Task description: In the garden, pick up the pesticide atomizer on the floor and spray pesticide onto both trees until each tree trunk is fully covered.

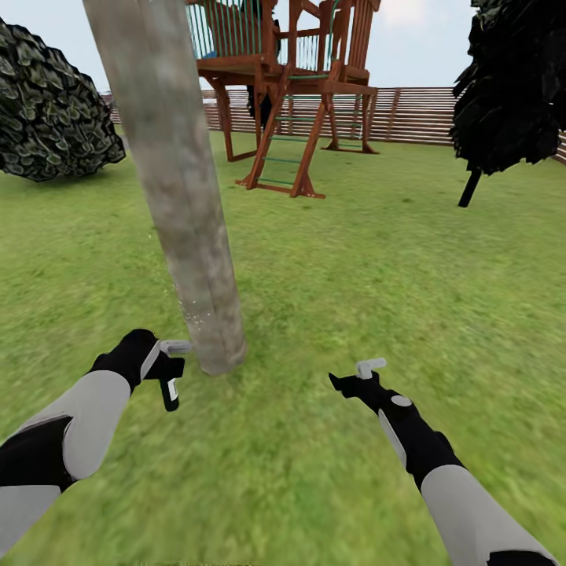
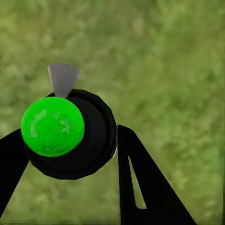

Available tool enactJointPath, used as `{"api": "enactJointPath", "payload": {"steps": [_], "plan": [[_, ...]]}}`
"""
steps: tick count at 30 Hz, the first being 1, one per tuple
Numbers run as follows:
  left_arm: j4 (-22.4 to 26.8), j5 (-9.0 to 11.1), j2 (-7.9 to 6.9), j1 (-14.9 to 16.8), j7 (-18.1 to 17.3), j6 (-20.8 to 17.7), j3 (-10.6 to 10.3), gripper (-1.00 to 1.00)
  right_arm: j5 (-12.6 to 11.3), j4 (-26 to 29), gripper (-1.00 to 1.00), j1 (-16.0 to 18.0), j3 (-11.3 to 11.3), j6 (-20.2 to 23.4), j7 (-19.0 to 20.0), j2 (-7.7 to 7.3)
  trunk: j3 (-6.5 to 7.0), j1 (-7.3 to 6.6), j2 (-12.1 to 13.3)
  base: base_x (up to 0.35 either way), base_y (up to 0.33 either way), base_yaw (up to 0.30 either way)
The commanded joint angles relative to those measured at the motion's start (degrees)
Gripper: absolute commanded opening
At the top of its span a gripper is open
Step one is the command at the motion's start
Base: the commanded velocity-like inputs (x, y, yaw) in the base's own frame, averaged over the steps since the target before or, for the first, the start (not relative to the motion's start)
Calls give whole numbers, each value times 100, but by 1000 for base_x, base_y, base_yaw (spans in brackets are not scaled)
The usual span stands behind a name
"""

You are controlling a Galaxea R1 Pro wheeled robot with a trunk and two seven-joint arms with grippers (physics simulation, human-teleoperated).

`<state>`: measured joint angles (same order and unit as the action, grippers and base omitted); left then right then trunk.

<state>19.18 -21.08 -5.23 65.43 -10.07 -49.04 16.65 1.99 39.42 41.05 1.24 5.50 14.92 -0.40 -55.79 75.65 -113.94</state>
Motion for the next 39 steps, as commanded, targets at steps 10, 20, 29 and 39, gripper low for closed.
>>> {"api": "enactJointPath", "payload": {"steps": [10,20,29,39], "plan": [[-16,-65,7,5,-39,-22,40,-100,21,4,100,0,8,30,11,-4,-5,-1,-2,0,-273,227],[20,-63,14,5,-39,-21,40,-100,21,13,100,0,8,30,11,-4,12,-1,-2,0,-273,45],[1186,-54,21,74,-118,-620,45,-100,21,-14,100,0,9,30,11,-4,31,-1,-2,-21,-190,175],[-55,-45,39,1921,-171,-968,-7,-100,23,-40,100,0,9,30,11,-4,31,-1,-2,0,-1,1]]}}
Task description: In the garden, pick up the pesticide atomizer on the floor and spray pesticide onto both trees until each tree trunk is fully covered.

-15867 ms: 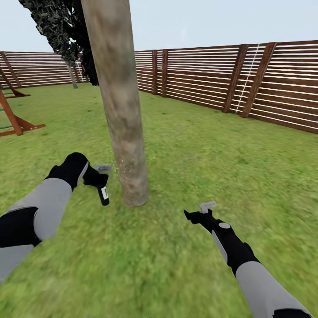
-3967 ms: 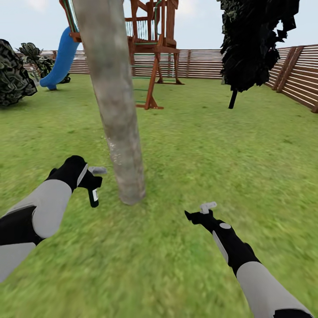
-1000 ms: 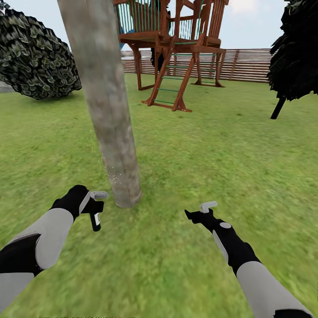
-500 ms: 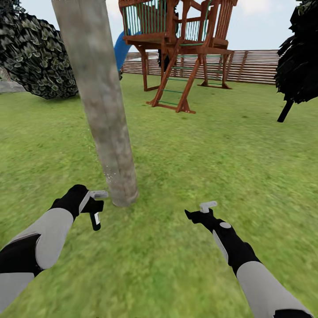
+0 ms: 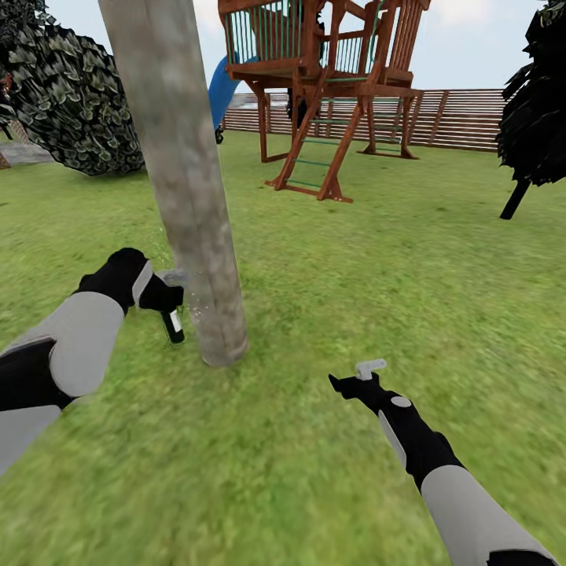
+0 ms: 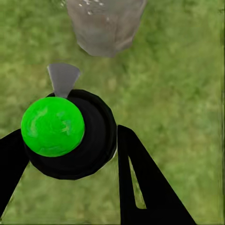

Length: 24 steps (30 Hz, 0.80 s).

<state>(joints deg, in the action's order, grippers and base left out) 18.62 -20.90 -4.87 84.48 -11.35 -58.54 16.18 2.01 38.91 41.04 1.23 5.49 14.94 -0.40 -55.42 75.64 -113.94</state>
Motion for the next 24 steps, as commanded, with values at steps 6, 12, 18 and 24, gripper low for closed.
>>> {"api": "enactJointPath", "payload": {"steps": [6,12,18,24], "plan": [[-886,-87,-12,685,-36,-26,21,-100,19,29,100,1,9,31,9,-4,-6,0,-2,0,0,0],[-896,-98,-50,693,-34,-26,9,-100,19,37,100,1,8,31,9,-10,-6,0,-2,15,8,0],[-889,-105,-72,693,-34,-24,6,-100,21,13,100,1,16,31,9,-4,-6,0,-2,106,89,84],[-862,-112,-55,668,-34,-19,2,-100,21,14,100,1,9,31,9,-6,-6,0,-2,-7,-39,195]]}}
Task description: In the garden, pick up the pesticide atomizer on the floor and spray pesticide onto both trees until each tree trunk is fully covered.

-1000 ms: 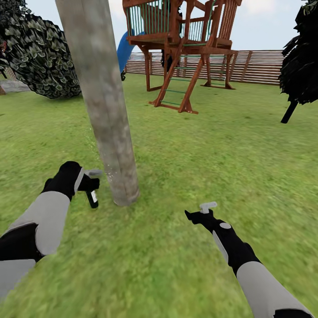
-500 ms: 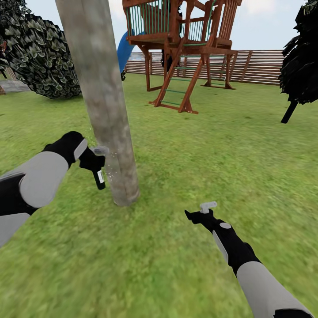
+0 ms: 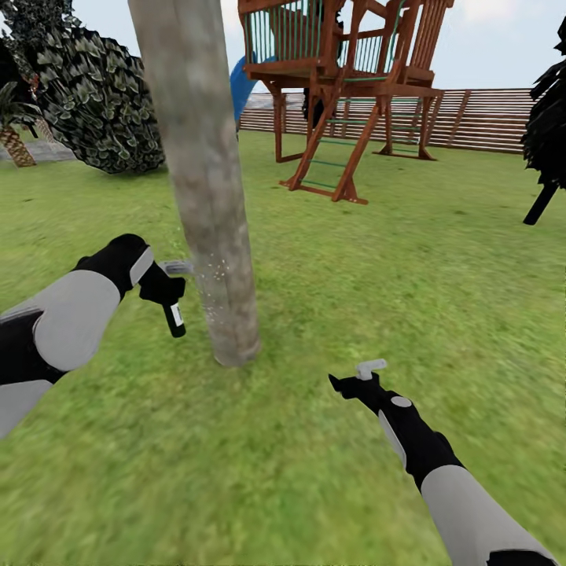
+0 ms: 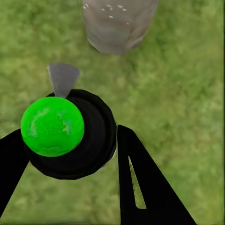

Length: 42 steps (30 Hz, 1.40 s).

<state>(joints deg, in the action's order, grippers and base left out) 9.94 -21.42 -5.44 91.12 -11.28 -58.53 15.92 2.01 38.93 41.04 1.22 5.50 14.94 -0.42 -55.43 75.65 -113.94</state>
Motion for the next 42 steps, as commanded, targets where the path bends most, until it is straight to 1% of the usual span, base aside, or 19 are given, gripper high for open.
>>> {"api": "enactJointPath", "payload": {"steps": [1,10,22,24,27,29,30,33,37,42], "plan": [[7,-63,13,-5,-41,-18,26,-100,21,16,100,1,10,30,9,-5,-5,-1,-2,-68,-233,17],[-1,-64,40,-59,-31,-18,10,-100,21,23,100,1,10,30,9,-6,-5,-1,-2,-63,-262,29],[-7,-81,58,-90,36,-9,48,-100,22,18,100,1,10,30,9,-3,-5,-1,-2,-1,-270,271],[-23,-76,63,-244,44,1,51,-100,20,18,100,1,10,30,9,-2,-5,-1,-2,0,-270,276],[2,-59,73,-657,42,50,52,-100,21,23,100,1,10,30,9,-7,-5,-1,-2,0,-270,275],[11,-58,116,-823,44,69,52,-100,24,19,100,1,10,30,9,-6,-5,-1,-2,0,-270,195],[16,-57,193,-911,47,78,60,-100,20,25,100,1,10,30,9,-7,-5,-1,-2,0,-271,12],[17,-68,224,-921,47,86,54,-100,22,26,100,1,10,30,9,-9,-5,-1,-2,0,-271,3],[32,-66,227,-1046,53,100,52,-100,22,25,100,1,10,30,9,-8,-5,-1,-2,0,-270,0],[34,-78,221,-1077,55,105,52,-100,20,26,100,1,10,30,9,-8,-5,-1,-2,0,-270,0]]}}
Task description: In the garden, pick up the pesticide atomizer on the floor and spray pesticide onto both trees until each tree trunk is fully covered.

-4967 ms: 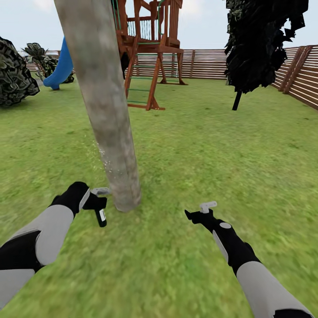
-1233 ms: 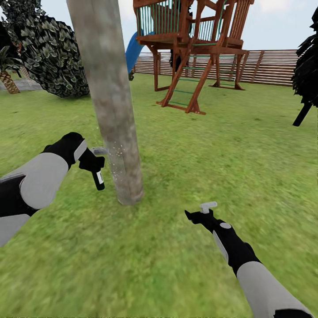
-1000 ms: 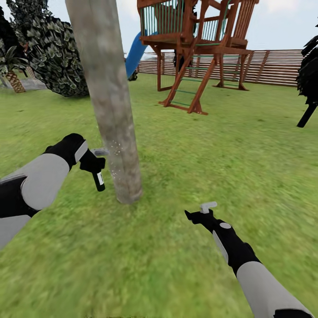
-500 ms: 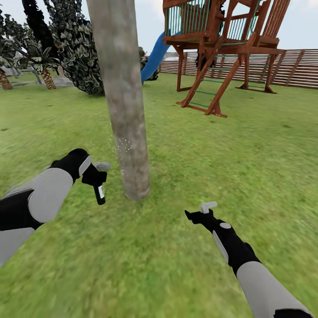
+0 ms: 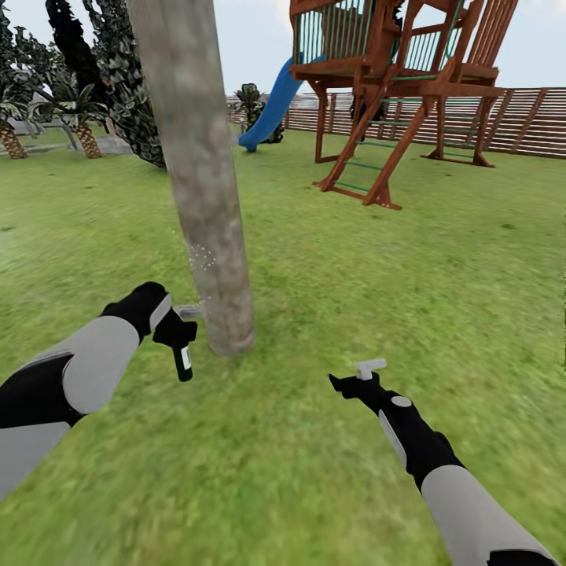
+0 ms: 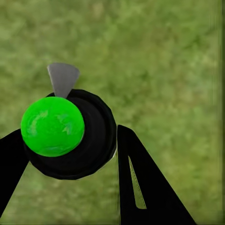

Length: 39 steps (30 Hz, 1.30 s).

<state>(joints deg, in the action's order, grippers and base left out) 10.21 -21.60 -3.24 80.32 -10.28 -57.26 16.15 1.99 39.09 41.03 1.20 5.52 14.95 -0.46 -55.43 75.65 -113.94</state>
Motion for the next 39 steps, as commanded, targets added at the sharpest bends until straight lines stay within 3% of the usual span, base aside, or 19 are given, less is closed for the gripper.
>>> {"api": "enactJointPath", "payload": {"steps": [1,6,13,20,26,34,37,39], "plan": [[5,-62,0,-2,-44,-22,28,-100,21,11,100,1,12,28,8,-4,-5,-1,-2,6,-271,0],[41,-61,-1,-183,-39,-14,20,-100,21,10,100,1,12,28,8,-3,-5,-1,-2,161,-225,0],[46,-64,-1,-201,-35,21,25,-100,21,5,100,1,19,28,8,0,-5,-1,-2,160,-220,4],[52,-70,-12,-408,-14,148,49,-100,20,5,100,1,20,28,8,2,-5,-1,-2,3,-271,252],[51,-31,-6,-438,488,296,71,-100,28,2,100,1,20,28,8,2,-5,-1,-2,9,-270,269],[44,-45,-7,-459,522,377,76,-100,29,-6,100,1,20,28,8,2,-5,-1,-2,276,-85,31],[69,-45,-12,-655,527,401,73,-100,29,-3,100,1,20,28,8,2,-5,-1,-2,321,-1,0],[225,-42,-21,-905,540,711,78,-100,29,-6,100,1,20,28,8,2,-5,-1,-2,127,0,0]]}}
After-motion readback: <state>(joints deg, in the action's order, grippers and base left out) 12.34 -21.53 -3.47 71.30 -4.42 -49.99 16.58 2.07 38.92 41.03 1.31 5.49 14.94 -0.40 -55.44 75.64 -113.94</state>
